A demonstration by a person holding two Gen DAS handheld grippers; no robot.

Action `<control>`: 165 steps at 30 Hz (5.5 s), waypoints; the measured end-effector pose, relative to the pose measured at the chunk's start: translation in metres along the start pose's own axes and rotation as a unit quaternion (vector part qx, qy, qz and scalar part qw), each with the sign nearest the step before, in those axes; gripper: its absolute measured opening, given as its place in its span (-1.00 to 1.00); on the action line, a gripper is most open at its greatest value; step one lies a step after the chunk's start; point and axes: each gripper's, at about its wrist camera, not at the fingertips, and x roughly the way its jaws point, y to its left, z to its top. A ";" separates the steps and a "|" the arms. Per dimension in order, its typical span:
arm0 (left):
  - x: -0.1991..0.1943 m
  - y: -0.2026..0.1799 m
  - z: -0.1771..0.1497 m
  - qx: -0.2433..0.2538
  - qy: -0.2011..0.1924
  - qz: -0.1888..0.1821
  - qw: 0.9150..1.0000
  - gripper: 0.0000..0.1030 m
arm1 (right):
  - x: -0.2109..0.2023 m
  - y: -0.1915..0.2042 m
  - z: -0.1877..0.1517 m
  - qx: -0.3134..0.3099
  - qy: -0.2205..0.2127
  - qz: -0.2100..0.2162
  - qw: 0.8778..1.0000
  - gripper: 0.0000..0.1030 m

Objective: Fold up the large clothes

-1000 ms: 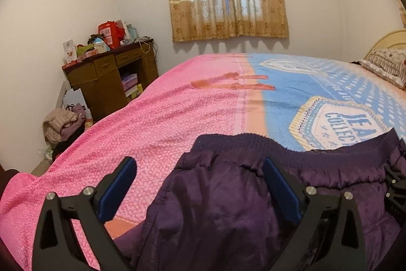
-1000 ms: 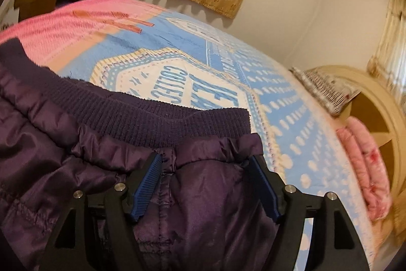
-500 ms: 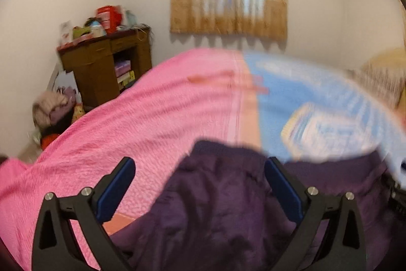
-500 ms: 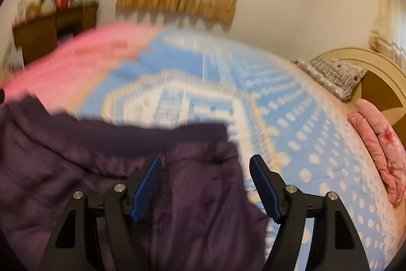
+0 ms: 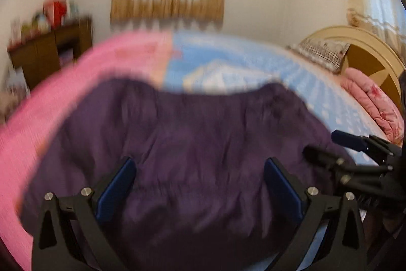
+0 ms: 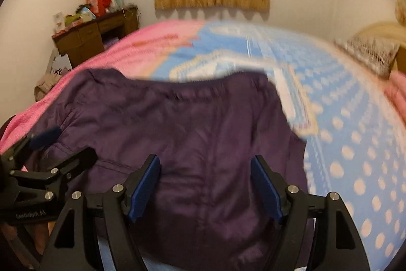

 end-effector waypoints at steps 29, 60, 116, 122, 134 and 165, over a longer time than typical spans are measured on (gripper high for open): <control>0.041 -0.008 0.006 0.010 0.162 0.001 0.987 1.00 | 0.040 -0.008 -0.009 -0.020 0.068 0.020 0.997 0.59; 0.017 0.004 0.013 0.016 0.149 -0.025 0.988 1.00 | 0.041 -0.007 -0.011 -0.022 0.066 0.006 0.998 0.63; -0.001 0.245 0.008 -0.249 0.089 -0.186 0.946 1.00 | -0.027 0.254 -0.055 -0.301 -0.108 0.032 0.947 0.87; 0.033 0.250 0.014 -0.247 0.124 -0.188 0.942 1.00 | 0.000 0.306 -0.077 -0.393 -0.119 -0.017 0.912 0.87; 0.082 0.246 0.054 -0.184 0.184 -0.262 0.929 1.00 | 0.021 0.334 -0.089 -0.453 -0.136 -0.065 0.879 0.86; 0.006 -0.026 0.181 -0.048 0.078 -0.424 0.901 -0.24 | -0.157 0.026 -0.029 0.079 -0.285 0.182 0.938 -0.26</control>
